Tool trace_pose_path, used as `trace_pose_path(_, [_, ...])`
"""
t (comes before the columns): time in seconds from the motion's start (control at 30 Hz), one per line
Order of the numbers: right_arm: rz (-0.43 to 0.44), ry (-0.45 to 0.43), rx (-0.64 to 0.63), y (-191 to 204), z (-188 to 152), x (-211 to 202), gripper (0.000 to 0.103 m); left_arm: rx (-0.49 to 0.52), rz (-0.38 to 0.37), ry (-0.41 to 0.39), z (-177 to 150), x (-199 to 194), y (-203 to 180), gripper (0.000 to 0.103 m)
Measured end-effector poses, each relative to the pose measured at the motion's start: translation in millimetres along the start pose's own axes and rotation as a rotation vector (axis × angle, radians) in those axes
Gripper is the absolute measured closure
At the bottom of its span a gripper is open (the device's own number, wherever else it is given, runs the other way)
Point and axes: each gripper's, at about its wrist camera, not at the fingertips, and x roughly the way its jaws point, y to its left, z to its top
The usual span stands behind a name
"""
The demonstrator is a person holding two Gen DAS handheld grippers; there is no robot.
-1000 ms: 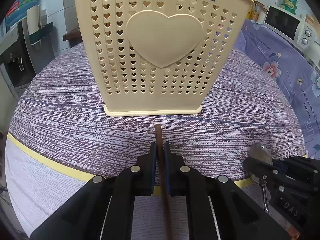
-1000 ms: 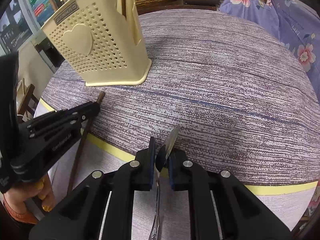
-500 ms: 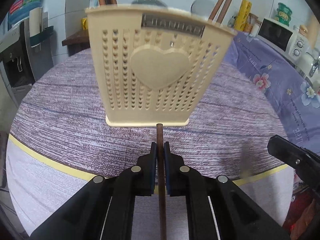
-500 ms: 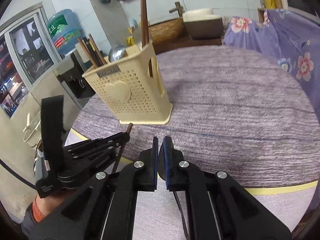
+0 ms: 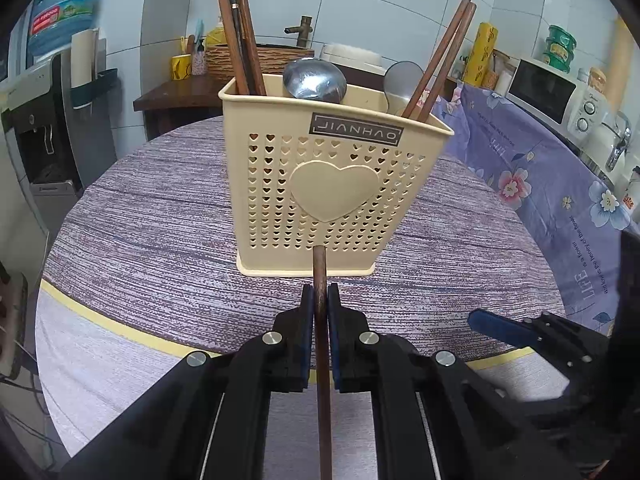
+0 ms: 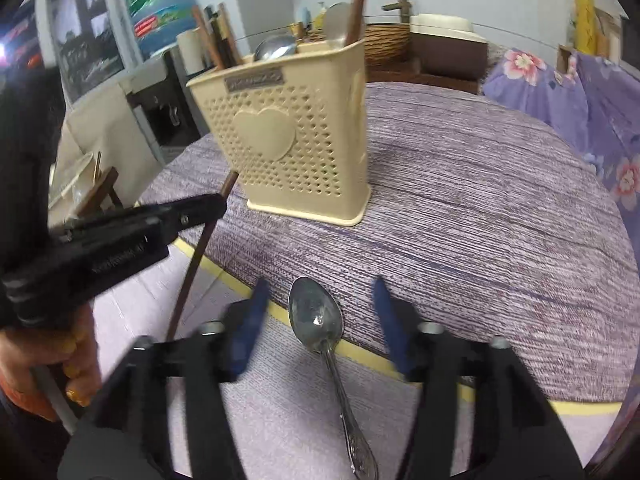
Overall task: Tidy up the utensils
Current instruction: 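Carry the chopstick with the left tool while the right tool carries the spoon to the basket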
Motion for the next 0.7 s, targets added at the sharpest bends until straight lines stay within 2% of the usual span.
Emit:
trace_pose_path(0.13, [0.003, 0.091, -0.115, 13, -5, 28, 0.039, -0.010, -0.006, -0.016, 2, -7, 3, 0.095])
trace_pose_path(0.2, [-0.032, 0.128, -0.146, 17, -6, 42, 0.040, -0.011, -0.009, -0.028, 4, -13, 2, 0.095])
trace_pose_path(0.27, [-0.026, 0.161, -0.160, 19, -6, 53, 0.044, -0.008, -0.013, -0.037, 6, -17, 1, 0.095])
trace_pose_path(0.37, [-0.032, 0.161, -0.168, 21, -1, 57, 0.053, -0.002, -0.016, -0.050, 8, -22, 1, 0.095])
trace_pose_path(0.43, [-0.034, 0.167, -0.168, 23, 2, 57, 0.065, -0.001, -0.016, -0.057, 9, -24, 1, 0.095])
trace_pose_path(0.53, [-0.019, 0.170, -0.132, 19, 5, 53, 0.065, -0.005, -0.017, -0.062, 11, -25, 3, 0.095])
trace_pose_path(0.7, [0.006, 0.074, -0.066, 14, 16, 18, 0.065, -0.008, -0.024, -0.086, 12, -34, 3, 0.095])
